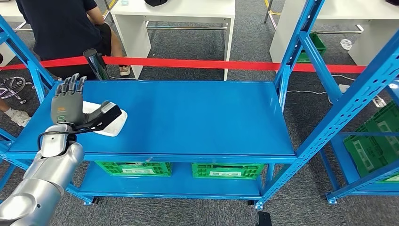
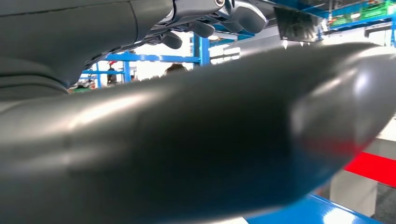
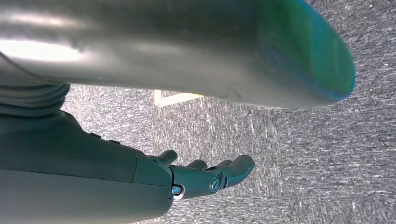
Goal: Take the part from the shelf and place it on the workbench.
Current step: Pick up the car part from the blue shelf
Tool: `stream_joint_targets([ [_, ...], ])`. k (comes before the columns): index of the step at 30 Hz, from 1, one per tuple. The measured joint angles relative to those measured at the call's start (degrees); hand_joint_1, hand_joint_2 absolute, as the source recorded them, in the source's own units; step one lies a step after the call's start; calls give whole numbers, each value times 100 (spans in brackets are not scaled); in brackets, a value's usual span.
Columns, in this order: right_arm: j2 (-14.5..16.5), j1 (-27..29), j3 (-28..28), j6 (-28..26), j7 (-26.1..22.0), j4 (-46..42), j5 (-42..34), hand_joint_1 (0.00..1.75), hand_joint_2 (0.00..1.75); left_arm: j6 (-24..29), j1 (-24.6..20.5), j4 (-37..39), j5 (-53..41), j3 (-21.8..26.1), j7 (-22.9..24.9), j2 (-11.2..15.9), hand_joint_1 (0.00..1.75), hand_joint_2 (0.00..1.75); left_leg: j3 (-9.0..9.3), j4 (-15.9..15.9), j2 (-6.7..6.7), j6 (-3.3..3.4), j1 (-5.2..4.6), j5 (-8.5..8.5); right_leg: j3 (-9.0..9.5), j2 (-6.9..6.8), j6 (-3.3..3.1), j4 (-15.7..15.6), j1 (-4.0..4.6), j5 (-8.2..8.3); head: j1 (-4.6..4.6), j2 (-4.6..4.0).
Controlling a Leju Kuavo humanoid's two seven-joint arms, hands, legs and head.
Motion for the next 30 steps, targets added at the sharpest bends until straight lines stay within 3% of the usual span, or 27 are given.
stream_joint_targets([
  [4,3,0,-43,11,-20,0,0,0,0,-50,21,2,-222,-117,-5,-40,0,0,-2,1,1,1,-4,0,2,0,1,-1,-7,0,2,-1],
  [8,20,0,-73,11,11,0,0,0,0,-169,24,4,-395,-232,30,-32,0,175,-2,3,1,3,-12,-2,5,0,2,-4,-14,1,1,-1],
  [21,108,5,-95,108,9,0,17,0,0,-1121,23,23,-536,-573,130,241,0,175,-2,3,0,4,-13,-2,6,-1,2,-7,-14,1,-1,0],
  [26,109,6,-109,121,13,0,34,0,0,-2178,-12,39,-537,-799,-35,332,0,175,-2,3,1,4,-13,-2,6,0,2,-7,-14,1,0,-1],
  [30,109,6,-129,128,1,0,34,0,0,-2733,-93,64,-537,-963,-165,403,0,175,-2,4,1,4,-13,-2,6,0,2,-7,-15,1,1,-1],
])
